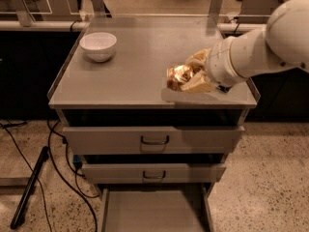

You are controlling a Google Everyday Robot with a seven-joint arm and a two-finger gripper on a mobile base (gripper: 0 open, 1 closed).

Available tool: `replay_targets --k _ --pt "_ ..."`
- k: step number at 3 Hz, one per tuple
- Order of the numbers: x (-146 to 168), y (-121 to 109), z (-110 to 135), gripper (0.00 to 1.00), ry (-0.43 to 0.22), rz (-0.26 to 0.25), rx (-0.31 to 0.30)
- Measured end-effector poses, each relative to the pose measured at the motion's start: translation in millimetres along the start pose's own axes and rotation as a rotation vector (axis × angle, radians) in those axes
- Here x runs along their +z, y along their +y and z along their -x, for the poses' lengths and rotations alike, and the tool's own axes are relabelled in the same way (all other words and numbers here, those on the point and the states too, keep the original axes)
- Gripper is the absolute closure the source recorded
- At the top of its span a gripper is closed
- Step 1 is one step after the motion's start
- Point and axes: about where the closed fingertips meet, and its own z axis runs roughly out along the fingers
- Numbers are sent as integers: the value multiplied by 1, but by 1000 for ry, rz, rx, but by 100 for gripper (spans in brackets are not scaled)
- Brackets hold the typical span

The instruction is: Pick orange can from bottom drawer and place on counter

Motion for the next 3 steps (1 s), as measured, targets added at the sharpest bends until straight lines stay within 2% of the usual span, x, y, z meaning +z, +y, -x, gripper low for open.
replay_targets --k 1,3 --pt "28 -24 3 100 -3 0 10" --pt "68 -50 10 100 -44 28 100"
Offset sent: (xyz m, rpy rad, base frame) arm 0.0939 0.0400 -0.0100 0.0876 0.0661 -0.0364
